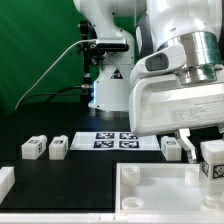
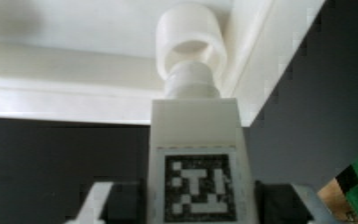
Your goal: Assemble one leg
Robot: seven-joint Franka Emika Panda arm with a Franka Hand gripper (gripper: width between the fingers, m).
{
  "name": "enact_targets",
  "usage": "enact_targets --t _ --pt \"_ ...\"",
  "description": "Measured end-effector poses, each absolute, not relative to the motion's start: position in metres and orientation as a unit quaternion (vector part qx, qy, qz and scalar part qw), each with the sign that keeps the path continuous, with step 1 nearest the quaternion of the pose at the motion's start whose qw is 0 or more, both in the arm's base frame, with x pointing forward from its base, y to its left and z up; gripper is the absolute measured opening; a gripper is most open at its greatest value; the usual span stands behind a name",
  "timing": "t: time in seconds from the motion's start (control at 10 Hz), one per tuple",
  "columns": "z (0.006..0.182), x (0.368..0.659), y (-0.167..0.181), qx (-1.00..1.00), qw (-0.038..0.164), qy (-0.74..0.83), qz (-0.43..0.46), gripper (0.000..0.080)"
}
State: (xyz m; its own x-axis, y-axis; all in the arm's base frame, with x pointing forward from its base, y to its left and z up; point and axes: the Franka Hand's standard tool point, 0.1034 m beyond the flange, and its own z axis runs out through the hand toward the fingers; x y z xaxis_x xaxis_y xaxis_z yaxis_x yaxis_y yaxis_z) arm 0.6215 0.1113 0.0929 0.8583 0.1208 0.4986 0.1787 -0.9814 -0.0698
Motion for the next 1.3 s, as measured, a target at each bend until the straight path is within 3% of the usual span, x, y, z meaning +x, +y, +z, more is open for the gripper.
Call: enact_targets --t 0.5,1.0,1.1,1.2,1.3 --pt "0.073 0.614 0.115 -0.962 0.058 -0.077 -0.256 0.0291" --pt "0.072 0.614 0.115 -0.961 0.051 -0.072 -0.26 0.0291" --pt "0.071 0.613 0.115 -0.961 0.051 -0.072 -0.26 0.0371" --pt "0.071 0.613 0.115 -0.962 0.051 -0.072 -0.26 0.0371" --pt "0.071 0.613 0.115 -0.962 0.051 -0.072 -0.26 0.0552"
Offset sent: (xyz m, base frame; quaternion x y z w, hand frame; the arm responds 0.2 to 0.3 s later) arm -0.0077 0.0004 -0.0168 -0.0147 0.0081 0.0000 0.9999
